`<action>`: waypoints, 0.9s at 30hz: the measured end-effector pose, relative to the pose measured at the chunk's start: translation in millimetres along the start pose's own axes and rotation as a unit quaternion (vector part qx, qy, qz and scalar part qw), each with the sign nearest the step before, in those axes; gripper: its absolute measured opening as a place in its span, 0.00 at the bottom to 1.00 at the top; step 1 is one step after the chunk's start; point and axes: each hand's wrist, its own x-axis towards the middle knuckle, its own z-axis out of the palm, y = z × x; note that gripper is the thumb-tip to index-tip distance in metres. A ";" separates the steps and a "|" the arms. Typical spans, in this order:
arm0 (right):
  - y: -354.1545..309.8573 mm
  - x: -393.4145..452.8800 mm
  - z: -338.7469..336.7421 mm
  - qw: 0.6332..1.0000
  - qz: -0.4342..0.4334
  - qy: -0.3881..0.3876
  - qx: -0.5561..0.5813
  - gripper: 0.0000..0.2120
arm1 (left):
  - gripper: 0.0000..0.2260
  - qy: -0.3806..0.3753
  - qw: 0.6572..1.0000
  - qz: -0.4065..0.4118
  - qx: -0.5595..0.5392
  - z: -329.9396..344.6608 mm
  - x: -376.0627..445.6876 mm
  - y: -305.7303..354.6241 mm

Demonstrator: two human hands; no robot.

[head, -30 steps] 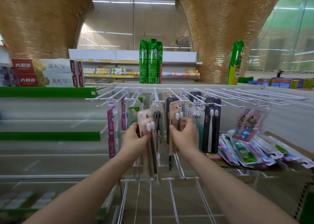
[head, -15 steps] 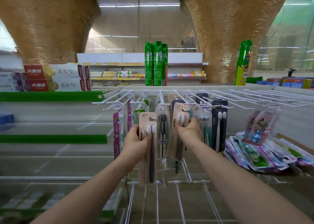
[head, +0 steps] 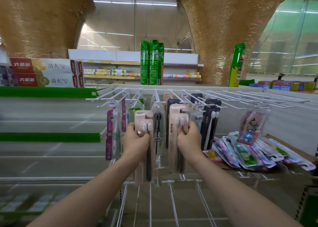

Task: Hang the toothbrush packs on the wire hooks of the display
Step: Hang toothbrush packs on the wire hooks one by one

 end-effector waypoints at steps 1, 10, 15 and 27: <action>0.6 -4.6 0.1 1.000 -0.010 -0.010 -0.004 0.05 | 0.14 0.010 1.000 0.001 -0.002 0.5 -0.2 1.1; -16.1 -10.3 34.4 0.989 -0.043 -0.131 -0.052 0.06 | 0.13 0.127 0.992 0.025 0.008 -23.5 2.5 5.5; -25.8 1.1 52.6 0.990 -0.007 -0.136 -0.022 0.07 | 0.15 0.117 0.992 0.033 0.025 -32.6 1.4 6.2; -29.5 8.8 61.3 0.993 -0.011 -0.117 -0.006 0.06 | 0.13 0.083 0.993 0.075 0.026 -20.6 0.6 7.5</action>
